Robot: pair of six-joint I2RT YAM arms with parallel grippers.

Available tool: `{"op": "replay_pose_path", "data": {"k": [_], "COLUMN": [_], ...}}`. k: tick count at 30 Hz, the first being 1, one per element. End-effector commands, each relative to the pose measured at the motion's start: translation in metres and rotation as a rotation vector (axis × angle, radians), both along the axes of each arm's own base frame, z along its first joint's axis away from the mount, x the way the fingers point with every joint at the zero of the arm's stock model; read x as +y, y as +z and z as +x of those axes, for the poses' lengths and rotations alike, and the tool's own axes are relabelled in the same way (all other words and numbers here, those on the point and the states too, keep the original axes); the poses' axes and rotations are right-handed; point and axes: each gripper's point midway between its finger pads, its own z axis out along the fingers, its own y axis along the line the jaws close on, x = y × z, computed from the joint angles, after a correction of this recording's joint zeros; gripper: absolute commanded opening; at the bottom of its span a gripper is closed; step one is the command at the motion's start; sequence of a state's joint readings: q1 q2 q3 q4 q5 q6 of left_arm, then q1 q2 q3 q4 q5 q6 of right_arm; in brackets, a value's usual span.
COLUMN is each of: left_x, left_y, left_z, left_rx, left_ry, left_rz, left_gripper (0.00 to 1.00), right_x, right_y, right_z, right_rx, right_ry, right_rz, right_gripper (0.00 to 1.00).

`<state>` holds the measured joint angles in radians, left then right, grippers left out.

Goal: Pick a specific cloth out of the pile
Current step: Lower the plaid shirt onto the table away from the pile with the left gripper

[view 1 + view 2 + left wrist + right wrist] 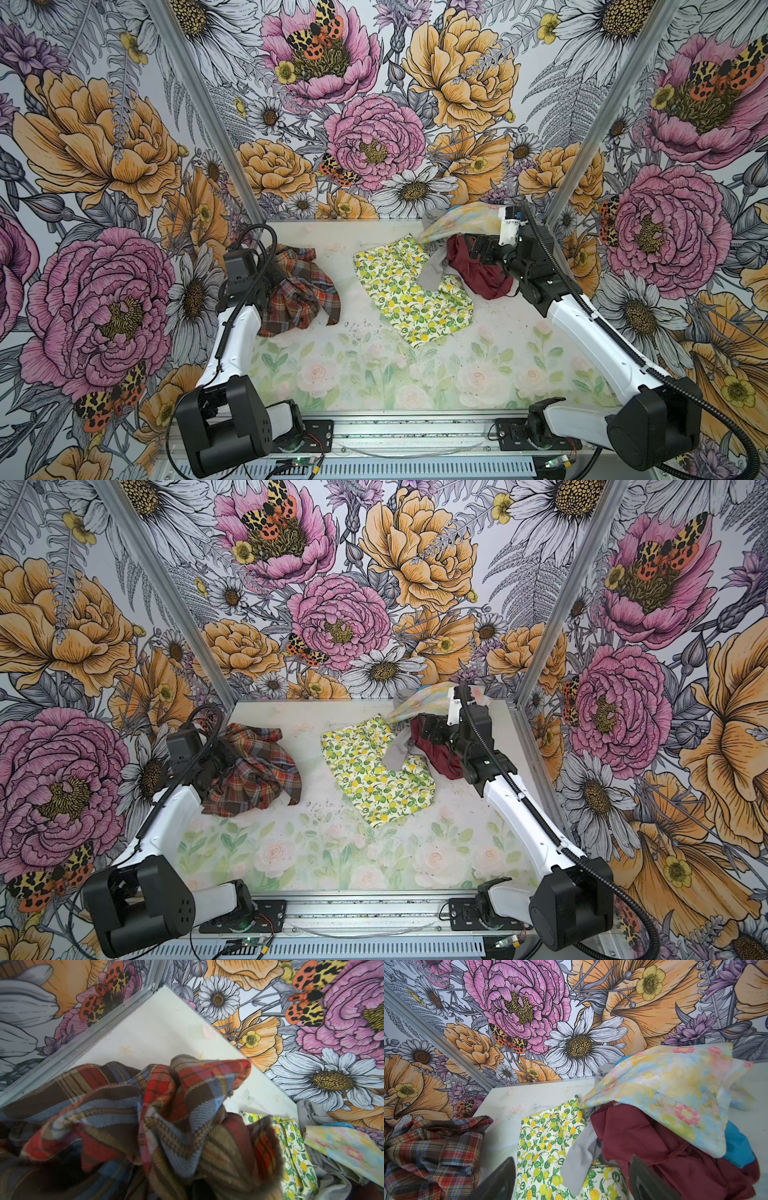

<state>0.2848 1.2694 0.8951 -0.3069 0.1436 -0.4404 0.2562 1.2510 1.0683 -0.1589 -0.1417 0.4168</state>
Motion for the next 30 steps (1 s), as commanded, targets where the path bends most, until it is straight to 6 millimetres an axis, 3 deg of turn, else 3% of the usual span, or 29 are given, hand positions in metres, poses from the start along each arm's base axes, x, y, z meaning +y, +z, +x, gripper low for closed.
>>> {"op": "replay_pose_path", "data": {"k": [1, 5, 8, 11, 18, 24, 30], "left_x": [-0.001, 0.003, -0.004, -0.008, -0.017, 0.007, 0.019], "left_y": [-0.022, -0.058, -0.074, -0.103, -0.151, -0.170, -0.162], "left_z": [-0.004, -0.019, -0.018, -0.022, -0.004, 0.019, 0.061], "left_rx": [0.057, 0.215, 0.290, 0.380, 0.505, 0.554, 0.523], "left_ry": [0.006, 0.028, 0.012, 0.007, -0.028, 0.043, 0.074], "left_rz": [-0.041, 0.029, 0.052, 0.031, -0.043, -0.132, -0.151], "left_gripper": [0.00, 0.00, 0.00, 0.00, 0.00, 0.00, 0.00], "right_x": [-0.002, -0.010, -0.017, -0.025, -0.036, -0.032, -0.028], "right_y": [0.014, 0.003, -0.008, -0.021, -0.044, -0.062, -0.062], "right_z": [-0.004, -0.007, -0.009, -0.008, -0.007, -0.006, -0.006], "right_rx": [-0.055, -0.047, -0.031, -0.004, 0.041, 0.067, 0.065], "right_ry": [-0.008, -0.039, -0.058, -0.078, -0.091, -0.045, -0.025], "right_rz": [-0.011, -0.043, -0.068, -0.087, -0.112, -0.159, -0.164], "right_gripper": [0.86, 0.86, 0.87, 0.86, 0.87, 0.89, 0.90]}}
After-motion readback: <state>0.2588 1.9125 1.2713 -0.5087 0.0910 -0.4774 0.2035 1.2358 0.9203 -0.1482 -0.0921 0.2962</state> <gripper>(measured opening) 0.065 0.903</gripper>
